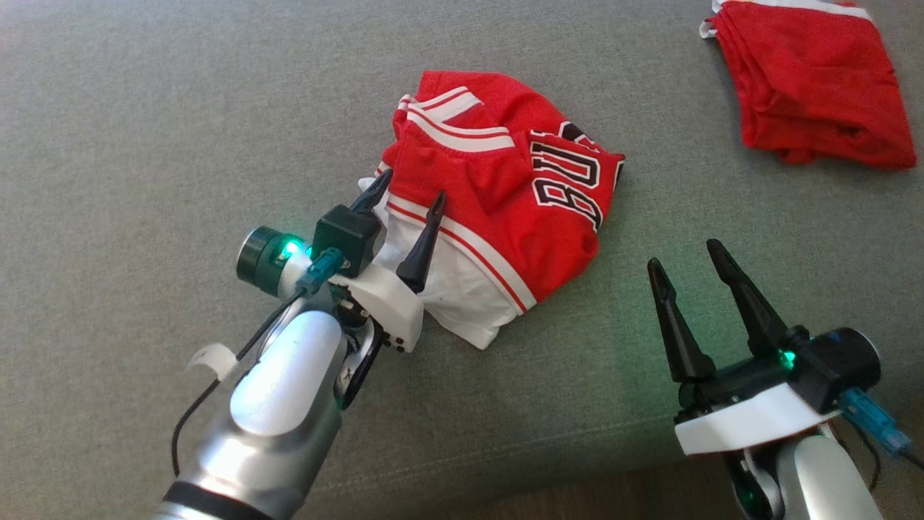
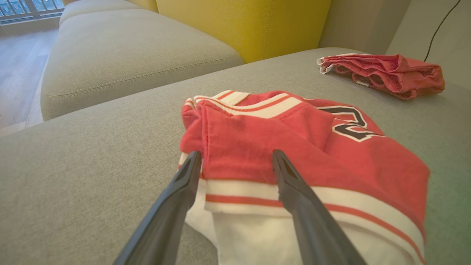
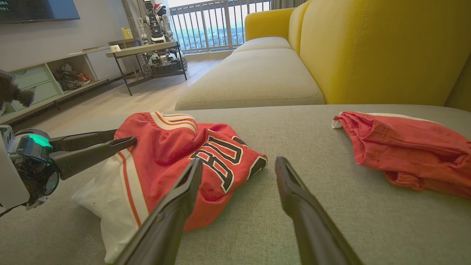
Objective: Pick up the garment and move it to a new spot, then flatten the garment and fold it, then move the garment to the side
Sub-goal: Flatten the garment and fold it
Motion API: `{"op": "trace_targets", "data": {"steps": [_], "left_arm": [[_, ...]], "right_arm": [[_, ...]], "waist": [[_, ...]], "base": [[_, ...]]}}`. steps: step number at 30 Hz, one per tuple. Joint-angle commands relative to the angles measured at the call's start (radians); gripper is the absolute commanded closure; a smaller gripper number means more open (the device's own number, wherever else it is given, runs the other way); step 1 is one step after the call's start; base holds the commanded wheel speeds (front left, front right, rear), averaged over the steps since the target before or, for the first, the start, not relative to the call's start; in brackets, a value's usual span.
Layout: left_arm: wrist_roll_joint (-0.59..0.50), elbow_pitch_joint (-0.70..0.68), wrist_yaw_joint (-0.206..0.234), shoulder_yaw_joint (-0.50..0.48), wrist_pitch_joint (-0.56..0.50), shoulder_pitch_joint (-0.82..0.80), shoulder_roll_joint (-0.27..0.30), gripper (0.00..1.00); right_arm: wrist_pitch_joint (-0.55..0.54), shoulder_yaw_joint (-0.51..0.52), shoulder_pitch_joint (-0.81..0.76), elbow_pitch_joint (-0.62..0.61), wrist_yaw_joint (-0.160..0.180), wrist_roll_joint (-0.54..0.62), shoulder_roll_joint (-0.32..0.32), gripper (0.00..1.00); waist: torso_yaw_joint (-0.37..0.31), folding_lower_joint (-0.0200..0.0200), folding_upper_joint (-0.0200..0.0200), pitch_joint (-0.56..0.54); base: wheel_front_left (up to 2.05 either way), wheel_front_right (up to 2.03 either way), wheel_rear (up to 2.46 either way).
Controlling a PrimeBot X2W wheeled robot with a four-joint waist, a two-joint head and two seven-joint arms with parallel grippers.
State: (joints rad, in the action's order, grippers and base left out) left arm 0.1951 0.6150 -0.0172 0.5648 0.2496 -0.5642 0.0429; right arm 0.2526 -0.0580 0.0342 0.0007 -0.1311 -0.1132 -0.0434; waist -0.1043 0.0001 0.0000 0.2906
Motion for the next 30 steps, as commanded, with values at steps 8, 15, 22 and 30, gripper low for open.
{"op": "trace_targets", "data": {"steps": [8, 15, 22, 30], "left_arm": [[-0.022, -0.056, 0.022, -0.030, 0.012, -0.045, 0.007, 0.16], [-0.034, -0.045, 0.005, -0.035, 0.012, -0.033, 0.007, 1.00], [-0.022, -0.041, -0.015, -0.039, 0.012, -0.028, 0.007, 1.00], [0.205, -0.140, -0.091, -0.045, 0.004, -0.115, 0.007, 1.00]], "right_arm": [[0.009, -0.015, 0.036, -0.030, 0.000, -0.012, -0.007, 0.00], [0.009, -0.017, 0.035, -0.021, 0.000, -0.023, -0.007, 0.00], [0.009, -0.024, 0.039, -0.015, 0.000, -0.033, -0.007, 0.00], [0.009, -0.047, 0.048, -0.007, 0.000, -0.077, -0.007, 0.00]], "waist": [[-0.004, -0.0001, 0.0000, -0.003], [-0.002, -0.0001, 0.0000, -0.019], [-0.018, -0.0001, 0.0000, -0.042], [-0.101, -0.0001, 0.0000, -0.116]], "base": [[0.00, 0.00, 0.00], [0.00, 0.00, 0.00], [0.00, 0.00, 0.00], [0.00, 0.00, 0.00]]}}
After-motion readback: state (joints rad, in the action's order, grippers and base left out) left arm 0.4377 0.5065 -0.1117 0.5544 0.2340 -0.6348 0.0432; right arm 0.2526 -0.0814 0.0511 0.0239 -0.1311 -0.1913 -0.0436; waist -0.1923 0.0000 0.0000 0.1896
